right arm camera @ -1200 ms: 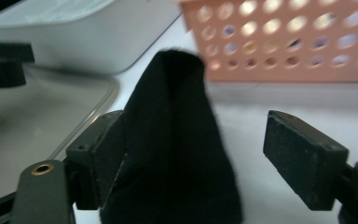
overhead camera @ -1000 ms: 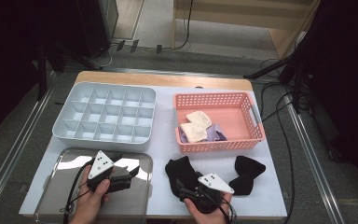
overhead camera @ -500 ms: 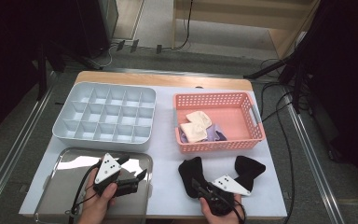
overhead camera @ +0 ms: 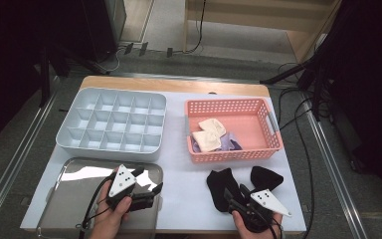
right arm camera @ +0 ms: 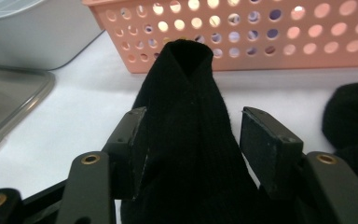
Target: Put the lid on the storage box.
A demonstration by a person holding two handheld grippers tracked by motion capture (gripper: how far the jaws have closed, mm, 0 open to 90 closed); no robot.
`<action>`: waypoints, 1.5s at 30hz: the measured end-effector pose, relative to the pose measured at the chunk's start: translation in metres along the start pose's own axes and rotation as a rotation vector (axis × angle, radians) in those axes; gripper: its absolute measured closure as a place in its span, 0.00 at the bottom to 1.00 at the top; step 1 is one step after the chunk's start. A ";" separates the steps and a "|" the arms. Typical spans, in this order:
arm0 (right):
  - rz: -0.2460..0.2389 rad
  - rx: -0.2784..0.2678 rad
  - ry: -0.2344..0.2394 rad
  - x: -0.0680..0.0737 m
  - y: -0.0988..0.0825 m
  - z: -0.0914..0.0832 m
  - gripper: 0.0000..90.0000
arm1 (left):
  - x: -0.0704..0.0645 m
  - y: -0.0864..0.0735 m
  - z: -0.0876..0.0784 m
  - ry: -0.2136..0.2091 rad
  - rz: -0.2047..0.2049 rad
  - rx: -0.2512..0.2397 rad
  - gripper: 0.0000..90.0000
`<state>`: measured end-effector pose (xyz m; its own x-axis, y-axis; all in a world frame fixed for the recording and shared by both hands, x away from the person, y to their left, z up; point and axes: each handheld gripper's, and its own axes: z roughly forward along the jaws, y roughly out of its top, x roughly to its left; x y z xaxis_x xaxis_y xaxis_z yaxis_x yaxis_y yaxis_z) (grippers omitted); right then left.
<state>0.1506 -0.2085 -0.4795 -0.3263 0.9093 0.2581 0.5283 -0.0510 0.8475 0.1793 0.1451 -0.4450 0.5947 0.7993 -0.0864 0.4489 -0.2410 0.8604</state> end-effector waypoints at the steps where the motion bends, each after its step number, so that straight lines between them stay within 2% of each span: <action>1: -0.002 0.015 0.002 0.001 -0.001 0.002 0.47 | -0.001 0.000 0.001 -0.001 -0.004 0.003 0.24; 2: -0.009 0.035 0.001 0.002 -0.003 0.004 0.53 | -0.002 0.000 0.002 -0.006 -0.002 0.007 0.24; 3: -0.020 0.050 0.009 0.004 -0.005 0.007 0.65 | -0.003 0.000 0.002 -0.009 -0.001 0.006 0.24; 5: -0.020 0.067 0.038 0.008 -0.007 0.009 0.81 | -0.007 0.000 0.003 -0.015 0.006 0.009 0.24; 7: 0.012 0.047 0.086 0.011 -0.005 0.008 0.85 | -0.012 0.000 0.004 -0.020 0.015 0.012 0.24; 8: 0.023 0.038 0.098 0.015 -0.003 0.007 0.85 | -0.015 0.000 0.004 -0.020 0.026 0.018 0.25; 10: 0.001 0.021 0.101 0.025 -0.002 0.008 0.83 | -0.021 0.000 0.006 -0.035 0.032 0.021 0.25; 11: -0.003 0.021 0.121 0.031 -0.001 0.009 0.77 | -0.023 0.000 0.007 -0.043 0.032 0.025 0.24; 13: -0.020 0.009 0.177 0.041 -0.001 0.013 0.58 | -0.025 0.000 0.010 -0.054 0.032 0.039 0.24; 15: -0.040 -0.018 0.229 0.048 0.000 0.010 0.52 | -0.026 -0.002 0.012 -0.062 0.027 0.052 0.24; 18: -0.043 -0.048 0.213 0.042 0.003 0.003 0.56 | -0.024 -0.004 0.013 -0.065 0.017 0.065 0.24; 20: -0.045 -0.034 0.174 0.035 0.001 -0.001 0.57 | -0.024 -0.005 0.012 -0.060 0.016 0.066 0.24; 23: -0.060 -0.014 0.172 0.028 -0.003 -0.003 0.61 | -0.024 -0.004 0.012 -0.059 0.013 0.061 0.24; 26: -0.029 0.011 0.142 0.026 -0.004 0.000 0.63 | -0.025 -0.005 0.012 -0.061 0.015 0.064 0.25; 28: -0.029 0.018 0.110 0.027 -0.007 0.001 0.64 | -0.025 -0.004 0.012 -0.061 0.022 0.066 0.25; 30: -0.033 0.018 0.085 0.028 -0.008 0.000 0.70 | -0.026 -0.004 0.012 -0.054 0.024 0.061 0.25; 31: -0.038 0.021 0.079 0.028 -0.007 0.000 0.81 | -0.026 -0.004 0.012 -0.052 0.028 0.061 0.25; 32: -0.034 0.030 0.083 0.027 -0.007 -0.001 0.87 | -0.026 -0.004 0.012 -0.048 0.028 0.061 0.25; 34: -0.018 0.037 0.111 0.026 -0.006 0.000 0.92 | -0.027 -0.005 0.012 -0.052 0.029 0.062 0.25; 36: 0.030 0.038 0.156 0.029 -0.004 0.001 0.92 | -0.028 -0.005 0.012 -0.070 0.030 0.057 0.25; 37: 0.031 0.030 0.174 0.032 -0.003 0.003 0.93 | -0.029 -0.005 0.012 -0.087 0.031 0.057 0.24; 40: -0.010 0.027 0.227 0.050 0.002 0.006 0.91 | -0.033 -0.005 0.012 -0.118 0.044 0.054 0.23; 41: -0.022 0.021 0.257 0.056 0.003 0.008 0.88 | -0.033 -0.005 0.012 -0.120 0.047 0.052 0.22; 43: -0.038 -0.004 0.308 0.064 0.004 0.011 0.74 | -0.033 -0.005 0.012 -0.124 0.046 0.053 0.22; 45: -0.029 -0.021 0.342 0.065 0.003 0.013 0.68 | -0.031 -0.006 0.012 -0.119 0.040 0.055 0.22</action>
<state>0.1410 -0.1443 -0.4656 -0.5868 0.7193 0.3718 0.5002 -0.0391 0.8650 0.1662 0.1150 -0.4531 0.6861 0.7185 -0.1144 0.4571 -0.3033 0.8361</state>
